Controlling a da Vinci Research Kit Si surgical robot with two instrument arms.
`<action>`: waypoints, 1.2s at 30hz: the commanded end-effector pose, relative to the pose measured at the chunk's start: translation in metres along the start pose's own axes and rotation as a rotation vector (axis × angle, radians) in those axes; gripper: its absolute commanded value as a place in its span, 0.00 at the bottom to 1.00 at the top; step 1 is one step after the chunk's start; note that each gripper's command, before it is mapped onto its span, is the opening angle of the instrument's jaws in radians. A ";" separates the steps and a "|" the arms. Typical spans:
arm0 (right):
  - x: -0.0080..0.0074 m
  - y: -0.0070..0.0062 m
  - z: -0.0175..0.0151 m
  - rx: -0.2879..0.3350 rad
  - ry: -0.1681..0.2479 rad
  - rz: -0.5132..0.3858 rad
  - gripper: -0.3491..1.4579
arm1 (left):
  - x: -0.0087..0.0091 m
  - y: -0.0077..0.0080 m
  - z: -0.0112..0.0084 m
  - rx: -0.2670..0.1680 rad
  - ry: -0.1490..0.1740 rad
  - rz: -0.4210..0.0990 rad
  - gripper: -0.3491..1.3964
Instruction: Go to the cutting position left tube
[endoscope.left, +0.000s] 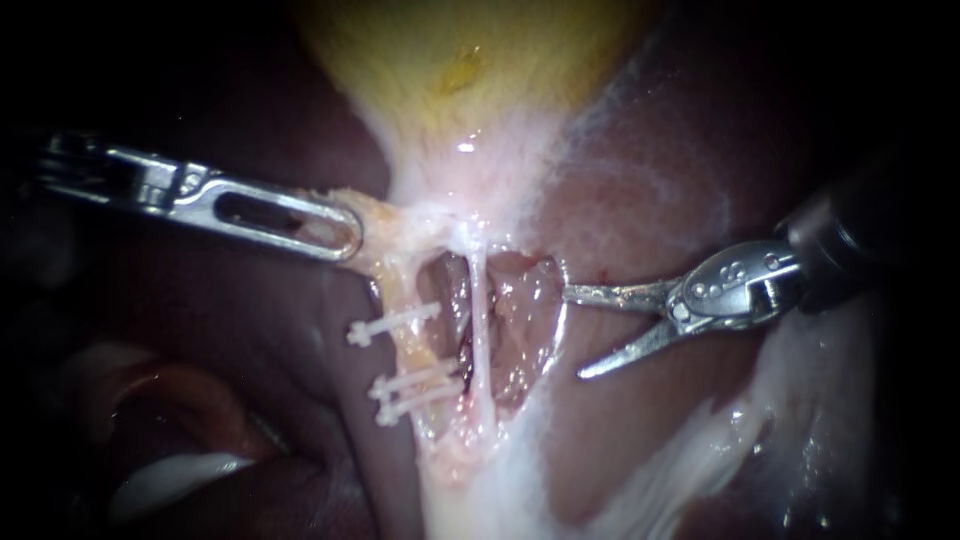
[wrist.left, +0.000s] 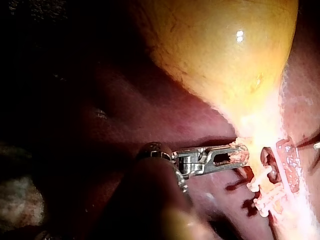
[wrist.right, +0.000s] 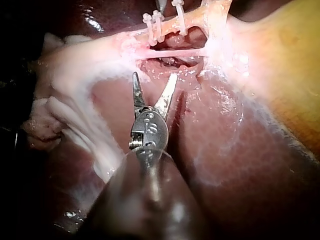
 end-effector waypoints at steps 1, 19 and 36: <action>0.0000 0.0000 0.0000 0.000 0.000 0.000 0.99 | 0.0000 0.0000 0.0001 0.000 0.000 0.000 0.00; 0.0001 -0.0009 0.0026 0.027 0.006 -0.008 0.99 | 0.0003 -0.0005 0.0001 -0.002 -0.002 -0.001 0.00; 0.0001 -0.0018 0.0094 0.106 -0.013 0.165 0.98 | 0.0007 -0.0015 0.0001 -0.004 -0.008 0.002 0.00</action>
